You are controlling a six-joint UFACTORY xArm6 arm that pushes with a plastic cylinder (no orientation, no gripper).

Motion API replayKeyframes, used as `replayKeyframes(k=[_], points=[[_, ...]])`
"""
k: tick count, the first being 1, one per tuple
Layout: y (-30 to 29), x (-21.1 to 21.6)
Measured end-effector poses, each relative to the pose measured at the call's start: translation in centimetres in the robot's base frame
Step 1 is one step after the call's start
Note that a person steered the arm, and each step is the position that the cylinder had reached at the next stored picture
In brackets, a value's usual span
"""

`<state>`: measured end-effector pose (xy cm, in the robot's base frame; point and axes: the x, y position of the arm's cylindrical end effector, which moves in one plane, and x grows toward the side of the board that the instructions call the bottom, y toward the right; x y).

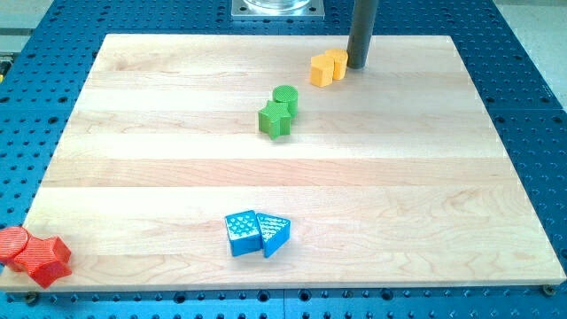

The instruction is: Slide the yellow blocks to the left side of the green blocks

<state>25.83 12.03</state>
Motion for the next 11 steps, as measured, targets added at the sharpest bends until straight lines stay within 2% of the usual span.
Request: replayKeyframes(k=[2, 3, 4, 5, 6, 7, 8, 9, 10, 11], points=[[-7.3, 1.8], [-7.6, 0.8], [-11.7, 3.8], [-12.4, 6.8], [-12.4, 6.8], [-10.7, 3.2], [-13.3, 1.9], [-17.4, 5.3], [-17.4, 4.8], [-19.9, 9.0]])
